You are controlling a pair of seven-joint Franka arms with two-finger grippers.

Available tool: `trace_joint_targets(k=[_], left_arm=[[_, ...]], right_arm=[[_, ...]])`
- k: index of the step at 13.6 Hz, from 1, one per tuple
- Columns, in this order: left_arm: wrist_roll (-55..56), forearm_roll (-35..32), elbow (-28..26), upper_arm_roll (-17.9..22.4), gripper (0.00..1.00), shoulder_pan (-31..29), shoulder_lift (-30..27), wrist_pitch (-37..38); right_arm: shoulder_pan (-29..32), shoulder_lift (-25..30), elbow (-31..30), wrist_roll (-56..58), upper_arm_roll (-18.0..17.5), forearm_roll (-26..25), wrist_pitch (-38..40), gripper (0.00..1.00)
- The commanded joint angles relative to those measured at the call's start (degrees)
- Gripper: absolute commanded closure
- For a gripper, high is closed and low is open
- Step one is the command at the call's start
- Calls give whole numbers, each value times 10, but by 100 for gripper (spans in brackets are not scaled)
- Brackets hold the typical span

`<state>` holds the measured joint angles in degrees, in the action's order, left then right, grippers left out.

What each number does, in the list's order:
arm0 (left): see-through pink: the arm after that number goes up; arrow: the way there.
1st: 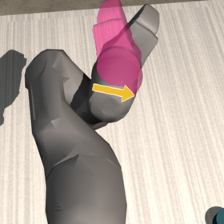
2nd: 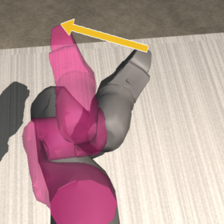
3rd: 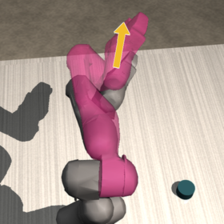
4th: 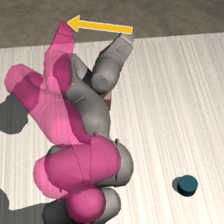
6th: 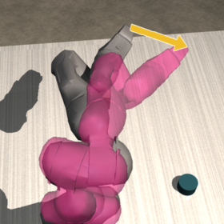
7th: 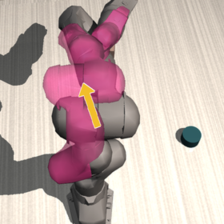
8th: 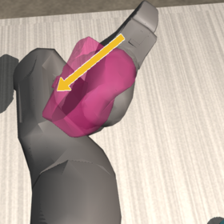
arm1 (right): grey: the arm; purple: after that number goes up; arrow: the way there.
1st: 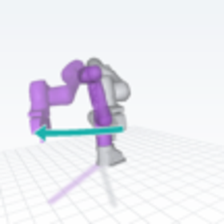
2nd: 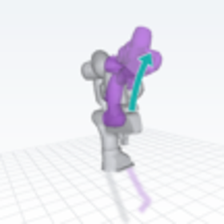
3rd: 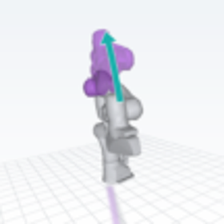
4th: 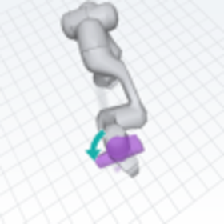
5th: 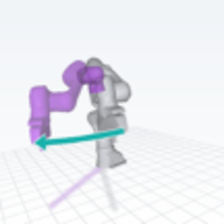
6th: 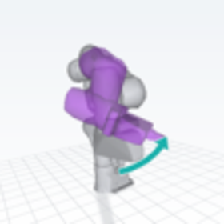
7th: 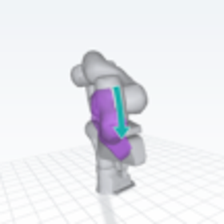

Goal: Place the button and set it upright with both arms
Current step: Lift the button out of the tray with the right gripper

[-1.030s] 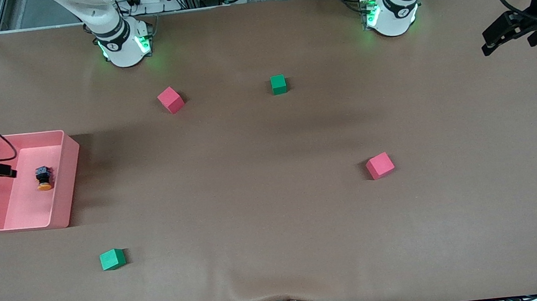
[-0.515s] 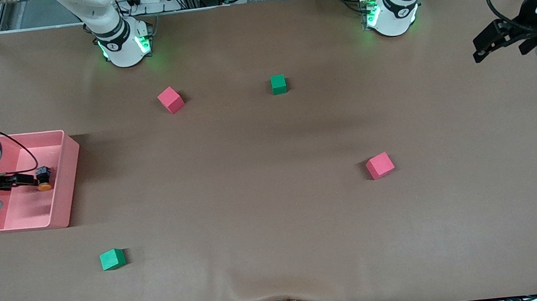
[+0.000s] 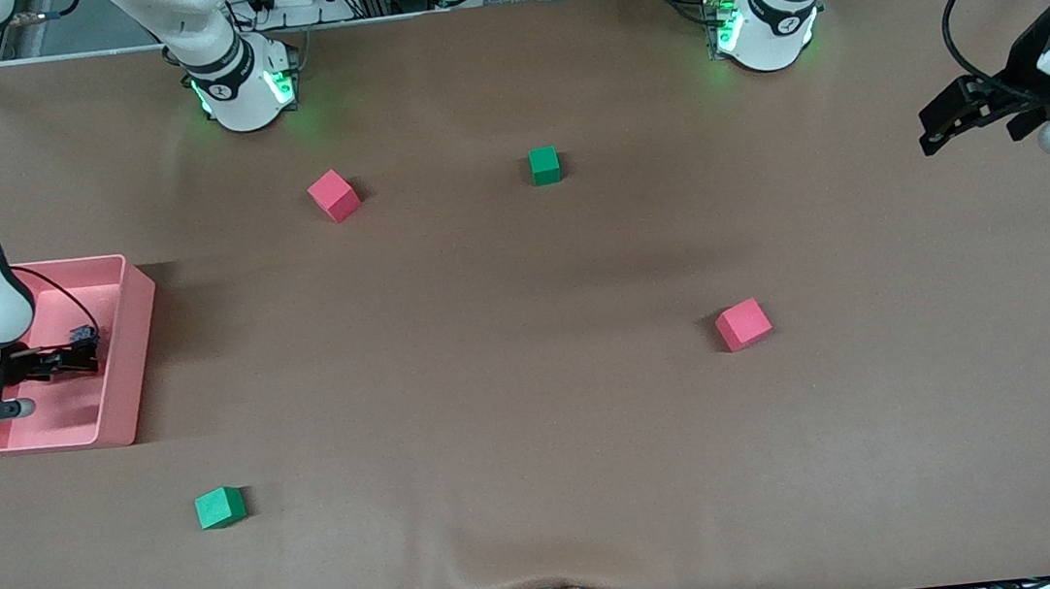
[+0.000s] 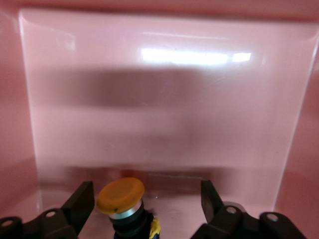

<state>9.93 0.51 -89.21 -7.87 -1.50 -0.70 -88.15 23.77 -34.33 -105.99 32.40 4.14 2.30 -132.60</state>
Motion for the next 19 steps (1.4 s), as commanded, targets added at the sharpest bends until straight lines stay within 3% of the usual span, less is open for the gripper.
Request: trace_joint_targets(k=[1,7,10,13,15,19], left_arm=[[-8,5,7,-4,0,-1,17,-11],[-10,-2,5,-5,0,-3,20,-9],[-10,-2,4,-5,0,-4,18,-7],[-11,-2,4,-5,0,-8,17,-3],[-11,-2,-2,-5,0,-9,17,-3],[-11,-2,-8,-5,0,-9,21,-4]], right_arm=[[9,1,3,35,-9,12,-14,100],[2,45,79,33,-9,10,163,100],[-25,52,167,24,-9,7,281,100],[-88,56,247,-76,-11,14,394,100],[-157,55,267,-134,-11,32,403,100],[-286,50,269,-298,-11,127,392,100]])
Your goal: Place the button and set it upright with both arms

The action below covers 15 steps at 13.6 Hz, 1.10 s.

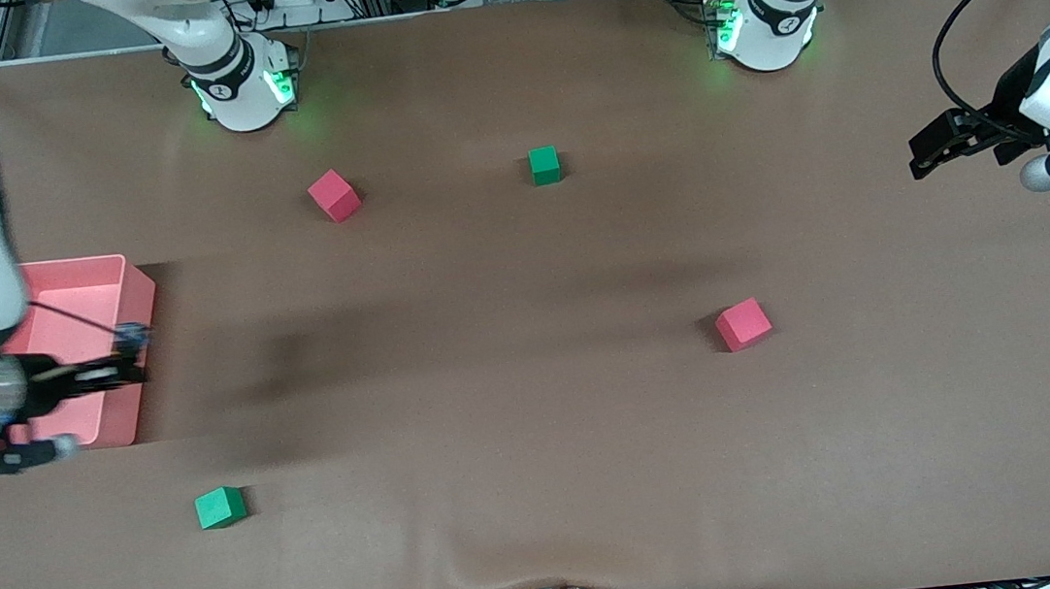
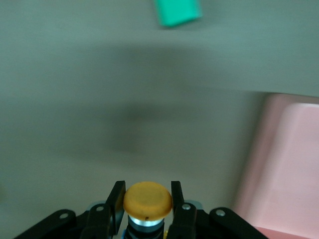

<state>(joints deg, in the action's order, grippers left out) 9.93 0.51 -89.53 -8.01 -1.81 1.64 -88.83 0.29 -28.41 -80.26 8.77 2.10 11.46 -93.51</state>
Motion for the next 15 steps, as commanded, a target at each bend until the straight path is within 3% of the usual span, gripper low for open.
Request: trace_joint_targets(k=[1,4,9,15], left_arm=[[-11,-2,-7,-3,0,-6,1,1],[-9,3,-10,-4,0,-2,33,-2],[-3,8,-7,-10,0,11,94,-27],[19,9,-3,-12,0,71,158,-67]], right_arm=[[-89,-12,16,-95,9,46,-20,100],[-215,-48,22,-189,10,46,-124,100],[-358,-159,23,-281,9,47,-335,100],[-427,-239,66,-363,10,46,-405,100]])
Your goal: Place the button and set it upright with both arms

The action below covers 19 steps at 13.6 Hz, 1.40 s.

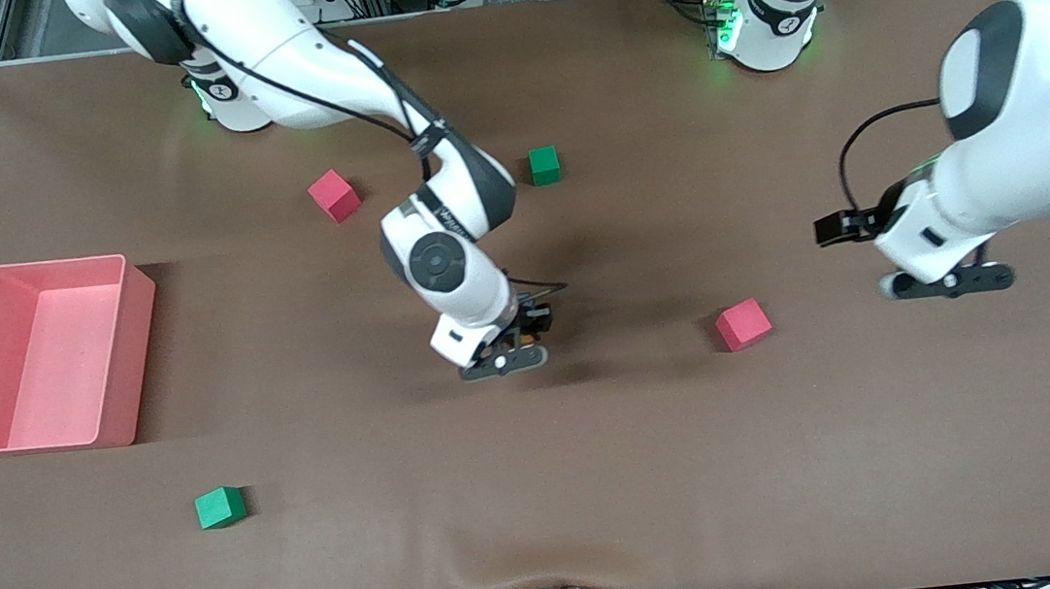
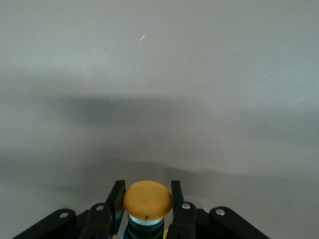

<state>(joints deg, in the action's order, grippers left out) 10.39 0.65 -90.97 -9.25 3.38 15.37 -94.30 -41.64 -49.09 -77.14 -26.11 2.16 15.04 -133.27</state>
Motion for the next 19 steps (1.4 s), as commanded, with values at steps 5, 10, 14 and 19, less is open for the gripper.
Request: trace_joint_targets(k=[5,10,14,19], left_arm=[[73,53,45,0,0,61,90,-22],[79,82,107,-2,0,107,166,-35],[83,88,114,-2,0,139,196,-80],[158,88,163,5,0,206,245,-128]], right_arm=[[-34,-43,36,-45,11,3,-23,0],[-15,-13,38,-42,15,6,1,0],[60,3,102,-39,15,6,104,0],[172,74,111,-4,8,9,191,0]])
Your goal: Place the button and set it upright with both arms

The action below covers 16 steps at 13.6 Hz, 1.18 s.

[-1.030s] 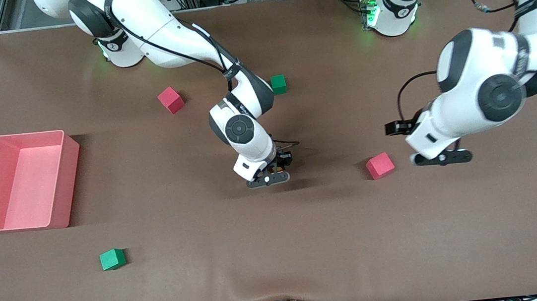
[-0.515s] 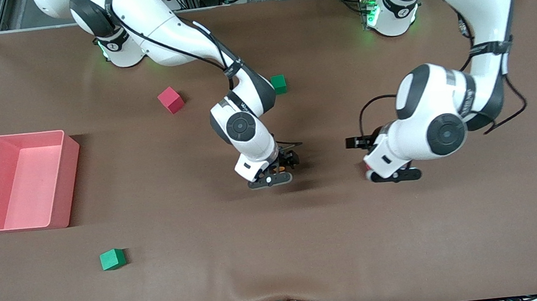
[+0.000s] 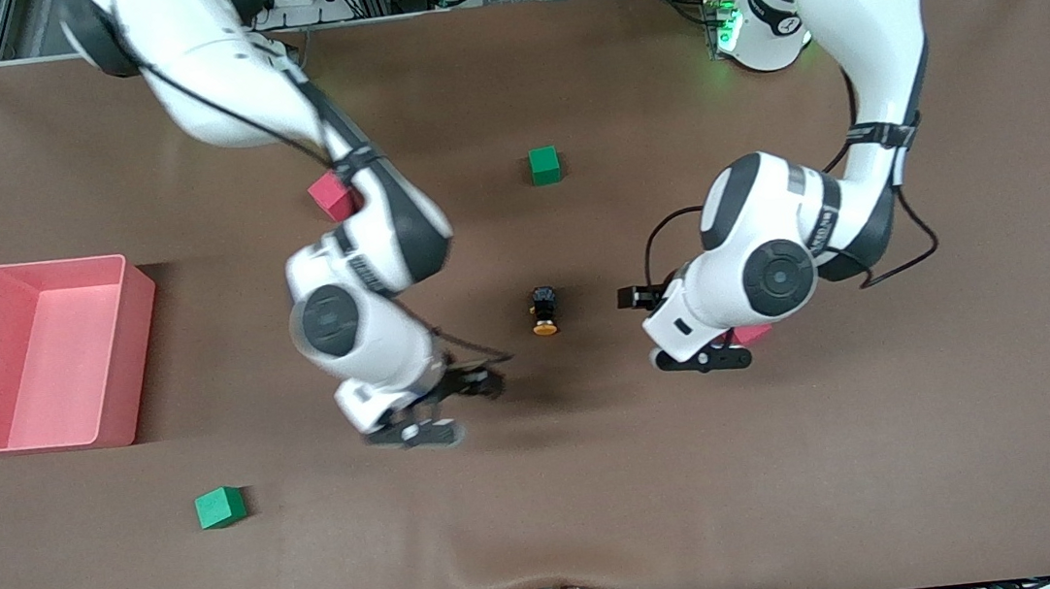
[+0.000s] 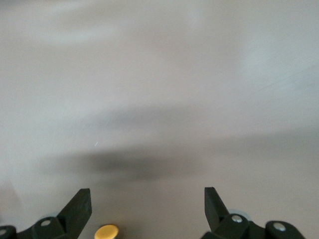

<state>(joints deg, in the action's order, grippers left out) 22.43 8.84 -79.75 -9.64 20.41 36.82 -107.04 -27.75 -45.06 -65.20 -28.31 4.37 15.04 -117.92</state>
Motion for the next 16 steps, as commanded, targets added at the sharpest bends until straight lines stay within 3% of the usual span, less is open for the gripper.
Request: trace_joint_targets(k=[1,5,9,12,16], left_arm=[[48,7,64,10,0,45,46,-6],[61,8,68,9,0,80,78,-48],[53,8,69,3,0,96,109,-68],[37,9,68,2,2,102,121,-68],[35,9,72,0,3,108,135,-70]], right_arm=[[58,47,-8,27,-14,10,63,0],[138,105,-9,69,-8,4,122,0],[239,167,-10,167,2,-6,287,0],[247,239,-25,164,33,-20,314,0],[245,406,-178,157,33,-63,313,0]])
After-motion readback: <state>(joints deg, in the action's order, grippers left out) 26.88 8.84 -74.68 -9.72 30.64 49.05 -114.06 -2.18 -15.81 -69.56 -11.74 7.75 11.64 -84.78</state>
